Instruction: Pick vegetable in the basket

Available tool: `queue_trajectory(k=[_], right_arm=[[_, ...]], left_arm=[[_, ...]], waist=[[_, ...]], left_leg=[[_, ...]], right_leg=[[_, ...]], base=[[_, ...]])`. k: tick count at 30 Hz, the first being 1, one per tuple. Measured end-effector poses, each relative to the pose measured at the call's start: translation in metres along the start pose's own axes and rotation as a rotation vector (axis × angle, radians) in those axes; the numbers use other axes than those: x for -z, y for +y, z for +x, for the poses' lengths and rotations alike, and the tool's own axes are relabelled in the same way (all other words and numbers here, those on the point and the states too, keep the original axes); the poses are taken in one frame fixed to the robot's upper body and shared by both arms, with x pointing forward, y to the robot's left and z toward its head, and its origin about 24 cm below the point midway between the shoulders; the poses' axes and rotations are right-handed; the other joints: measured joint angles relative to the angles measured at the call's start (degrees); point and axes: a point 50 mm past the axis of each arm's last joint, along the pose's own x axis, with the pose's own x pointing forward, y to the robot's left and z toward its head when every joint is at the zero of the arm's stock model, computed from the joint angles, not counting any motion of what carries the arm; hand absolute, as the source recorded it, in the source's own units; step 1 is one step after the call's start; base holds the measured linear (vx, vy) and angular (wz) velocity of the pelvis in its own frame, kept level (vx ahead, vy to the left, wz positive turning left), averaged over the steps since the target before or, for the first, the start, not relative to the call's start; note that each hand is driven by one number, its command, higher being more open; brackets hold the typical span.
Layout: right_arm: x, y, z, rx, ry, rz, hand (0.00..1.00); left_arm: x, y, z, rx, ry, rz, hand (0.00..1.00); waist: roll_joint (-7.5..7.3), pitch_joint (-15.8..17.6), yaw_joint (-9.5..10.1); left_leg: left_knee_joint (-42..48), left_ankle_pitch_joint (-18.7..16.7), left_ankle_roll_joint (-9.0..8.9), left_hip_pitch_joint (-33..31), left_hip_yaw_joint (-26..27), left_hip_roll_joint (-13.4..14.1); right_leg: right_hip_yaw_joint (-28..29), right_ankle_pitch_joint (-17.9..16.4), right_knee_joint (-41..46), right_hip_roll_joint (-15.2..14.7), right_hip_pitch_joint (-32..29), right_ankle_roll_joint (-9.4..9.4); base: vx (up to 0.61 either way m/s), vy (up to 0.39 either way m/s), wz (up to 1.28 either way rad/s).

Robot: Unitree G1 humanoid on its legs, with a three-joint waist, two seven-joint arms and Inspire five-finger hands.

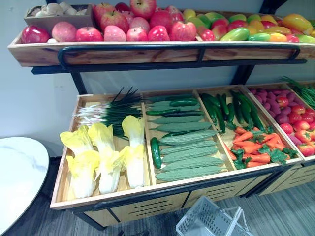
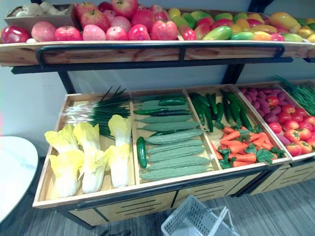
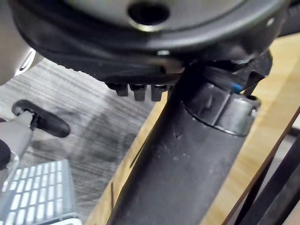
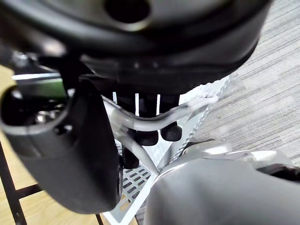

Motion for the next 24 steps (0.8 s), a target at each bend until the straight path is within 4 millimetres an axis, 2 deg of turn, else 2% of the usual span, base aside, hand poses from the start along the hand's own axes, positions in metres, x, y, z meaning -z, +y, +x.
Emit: queue_trajectory(k=[1,2,3,6,8,9,10,12,13,15,18,19,24], right_arm=[[0.006,-0.002,-0.001,0.005,0.033,0.035,0.00],[0.009,-0.004,-0.001,0.009,0.043,0.072,0.00],[0.010,-0.003,-0.001,0.008,0.049,0.095,0.00],[0.013,-0.006,-0.002,0.014,0.051,0.154,0.00],[0.020,-0.011,-0.004,0.029,0.063,0.197,0.00],[0.025,-0.014,-0.005,0.035,0.077,0.214,0.00],[0.028,-0.015,-0.006,0.038,0.082,0.219,0.00],[0.034,-0.019,-0.008,0.046,0.087,0.252,0.00],[0.034,-0.021,-0.008,0.048,0.087,0.258,0.00],[0.036,-0.026,-0.010,0.057,0.086,0.267,0.00],[0.039,-0.029,-0.012,0.065,0.084,0.264,0.00],[0.038,-0.029,-0.012,0.063,0.077,0.263,0.00],[0.037,-0.025,-0.013,0.047,0.064,0.229,0.00]], left_arm=[[-0.001,0.019,-0.006,-0.101,-0.096,-0.250,1.00],[-0.003,0.028,-0.008,-0.161,-0.144,-0.340,1.00],[-0.005,0.038,-0.012,-0.228,-0.195,-0.414,1.00],[-0.007,0.065,-0.023,-0.363,-0.279,-0.561,1.00],[-0.017,0.080,-0.029,-0.448,-0.368,-0.682,1.00],[-0.033,0.094,-0.038,-0.529,-0.496,-0.758,1.00],[-0.042,0.099,-0.041,-0.554,-0.552,-0.778,1.00],[-0.087,0.110,-0.056,-0.617,-0.771,-0.814,1.00],[-0.099,0.113,-0.061,-0.626,-0.830,-0.822,1.00],[-0.140,0.114,-0.082,-0.669,-1.028,-0.819,1.00],[-0.173,0.107,-0.103,-0.693,-1.186,-0.790,1.00],[-0.189,0.099,-0.115,-0.686,-1.264,-0.740,1.00],[-0.236,0.061,-0.150,-0.559,-1.459,-0.510,1.00]], waist=[[-0.48,-0.49,1.62],[-0.83,-0.75,2.33],[-0.82,-0.78,2.99],[-0.70,-0.95,3.27],[-0.41,-1.18,3.45],[-0.36,-1.67,3.63],[-0.36,-2.00,3.87],[-0.09,-2.47,4.82],[0.07,-2.57,4.88],[1.12,-3.05,5.09],[2.11,-3.79,5.78],[2.23,-3.89,6.03],[2.26,-3.95,6.30]], left_leg=[[0.02,-0.01,0.01,0.24,-1.81,-0.12],[0.02,-0.01,0.01,0.24,-2.00,-0.21],[0.03,-0.01,0.01,0.22,-2.00,-0.35],[0.45,-0.15,0.24,0.21,-2.79,-0.75],[1.32,-0.23,0.38,-0.04,-3.30,-1.08],[1.84,-0.27,0.44,-0.13,-4.29,-1.21],[2.02,-0.27,0.44,-0.26,-4.51,-1.22],[2.58,-0.36,0.58,-0.74,-5.01,-1.18],[2.66,-0.41,0.65,-0.96,-5.38,-1.14],[2.97,-1.26,0.76,-1.38,-6.18,-0.80],[3.74,-2.53,0.72,-1.96,-6.24,-0.39],[4.07,-2.64,0.88,-2.32,-6.22,-0.48],[4.91,-3.08,1.03,-2.61,-6.12,-0.45]], right_leg=[[-1.96,0.35,-2.37,-0.44,2.10,0.32],[-2.05,0.48,-2.98,-0.51,2.42,0.38],[-2.07,0.49,-3.16,-0.62,2.50,0.38],[-2.81,0.73,-4.61,-1.14,3.82,0.71],[-3.68,0.86,-5.42,-1.70,4.77,0.88],[-4.24,0.88,-5.89,-1.95,5.53,0.91],[-4.41,0.88,-6.09,-1.99,5.65,0.91],[-5.02,1.04,-6.70,-2.04,5.91,0.92],[-5.29,1.07,-6.74,-2.04,5.91,0.92],[-5.85,1.42,-7.18,-1.75,5.91,0.97],[-5.80,2.57,-8.79,-1.32,6.27,1.11],[-5.71,3.32,-9.68,-1.38,6.44,1.15],[-5.55,5.37,-12.80,-1.37,7.96,1.28]], base=[[0.09,0.012,0.46],[0.11,0.018,0.39],[0.06,0.013,0.03],[0.05,0.012,0.13],[0.02,-0.003,0.23],[0.01,-0.012,0.21],[0.01,-0.017,0.21],[-0.02,-0.017,0.14],[-0.03,-0.016,0.19],[-0.05,-0.001,0.13],[-0.04,0.033,-0.02],[-0.03,0.020,-0.03],[-0.03,0.009,-0.01]])
